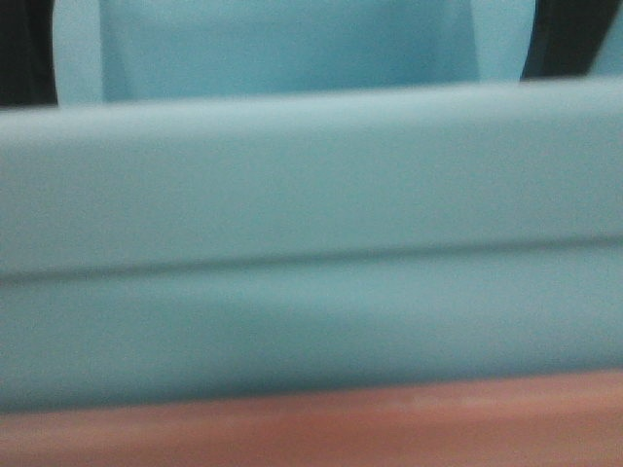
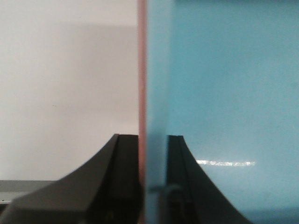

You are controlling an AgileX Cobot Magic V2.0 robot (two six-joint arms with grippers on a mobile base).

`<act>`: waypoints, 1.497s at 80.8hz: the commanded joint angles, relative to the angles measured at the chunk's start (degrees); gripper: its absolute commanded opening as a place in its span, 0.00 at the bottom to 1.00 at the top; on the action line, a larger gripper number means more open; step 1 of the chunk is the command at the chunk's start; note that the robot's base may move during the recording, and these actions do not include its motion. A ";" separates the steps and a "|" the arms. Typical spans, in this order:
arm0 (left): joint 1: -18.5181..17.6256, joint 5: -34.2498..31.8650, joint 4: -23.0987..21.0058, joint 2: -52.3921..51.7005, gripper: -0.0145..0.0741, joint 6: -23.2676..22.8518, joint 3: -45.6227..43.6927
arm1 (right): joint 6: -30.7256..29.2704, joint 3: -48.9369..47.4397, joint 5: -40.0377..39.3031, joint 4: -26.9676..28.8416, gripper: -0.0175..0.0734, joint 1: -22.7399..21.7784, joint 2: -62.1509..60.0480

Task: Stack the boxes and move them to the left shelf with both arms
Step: 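Lift the stacked boxes with both grippers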

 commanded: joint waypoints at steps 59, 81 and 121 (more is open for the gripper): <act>-0.98 2.92 -1.13 -2.02 0.16 -0.58 -0.54 | 1.73 2.75 1.58 1.48 0.25 0.43 -3.95; -0.98 2.92 -1.13 -2.02 0.16 -0.58 -0.44 | 1.73 2.75 1.62 1.48 0.25 0.43 -3.95; -0.98 2.92 -0.77 -2.02 0.16 -0.58 -0.39 | 1.73 2.75 1.52 1.48 0.25 0.43 -3.95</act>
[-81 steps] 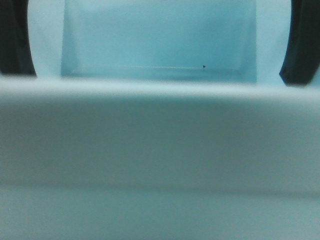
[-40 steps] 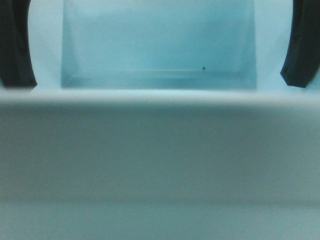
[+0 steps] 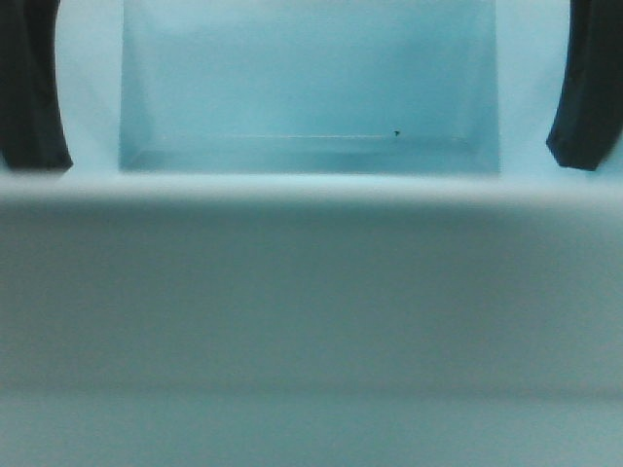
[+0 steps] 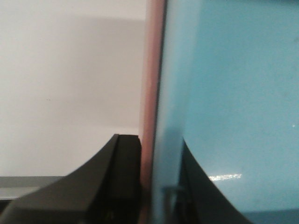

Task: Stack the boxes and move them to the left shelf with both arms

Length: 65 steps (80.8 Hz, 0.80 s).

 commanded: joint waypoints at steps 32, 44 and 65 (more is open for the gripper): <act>-0.63 3.59 0.00 -1.89 0.16 2.67 -1.74 | 0.21 -1.76 1.46 -0.86 0.25 0.19 -2.11; -0.63 3.59 0.00 -1.89 0.16 2.67 -1.74 | 0.21 -1.76 1.46 -0.86 0.25 0.19 -2.11; -0.63 3.59 0.00 -1.89 0.16 2.67 -1.74 | 0.21 -1.76 1.46 -0.86 0.25 0.19 -2.11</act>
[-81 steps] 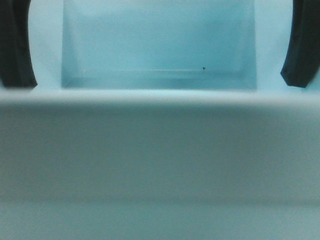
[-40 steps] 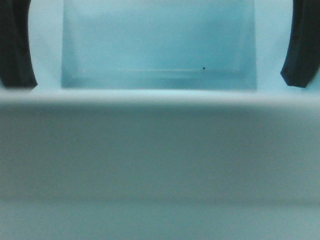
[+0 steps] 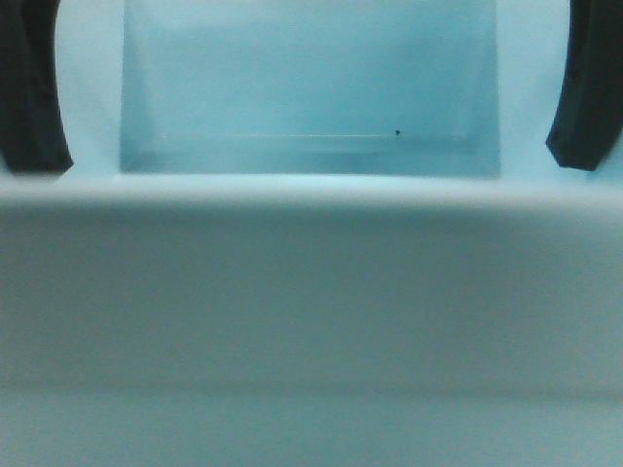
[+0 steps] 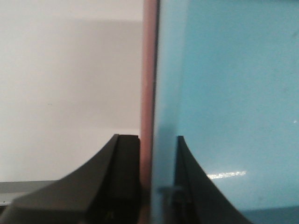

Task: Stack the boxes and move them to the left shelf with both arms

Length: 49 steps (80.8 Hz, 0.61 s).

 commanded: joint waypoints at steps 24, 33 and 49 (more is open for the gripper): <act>-0.63 3.69 0.00 -1.89 0.16 0.27 -1.74 | 0.21 -1.76 1.46 -0.86 0.25 0.19 -2.11; -0.63 3.69 0.00 -1.89 0.16 0.27 -1.74 | 0.21 -1.76 1.46 -0.86 0.25 0.19 -2.11; -0.63 3.69 0.00 -1.89 0.16 0.27 -1.74 | 0.21 -1.76 1.46 -0.86 0.25 0.19 -2.11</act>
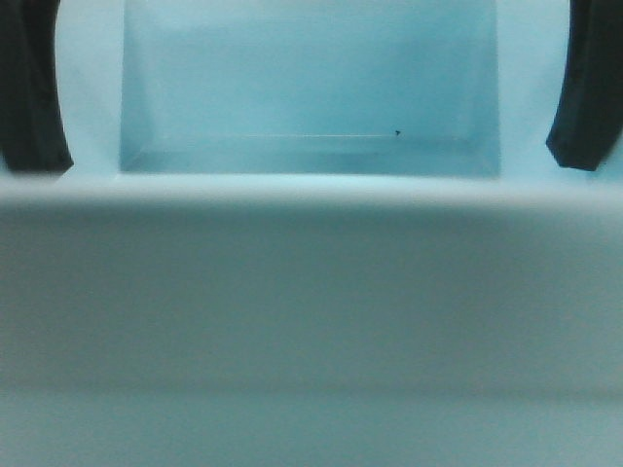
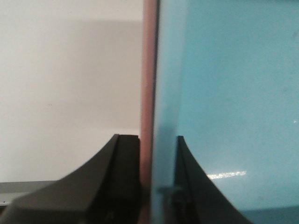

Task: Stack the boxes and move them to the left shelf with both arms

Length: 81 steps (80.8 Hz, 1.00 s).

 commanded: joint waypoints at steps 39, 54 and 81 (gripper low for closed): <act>-0.63 3.69 0.00 -1.89 0.16 0.27 -1.74 | 0.21 -1.76 1.46 -0.86 0.25 0.19 -2.11; -0.63 3.69 0.00 -1.89 0.16 0.27 -1.74 | 0.21 -1.76 1.42 -0.86 0.25 0.19 -2.11; -0.63 3.69 -0.60 -1.89 0.16 0.27 -1.74 | 0.21 -1.76 1.42 -0.86 0.25 0.19 -2.11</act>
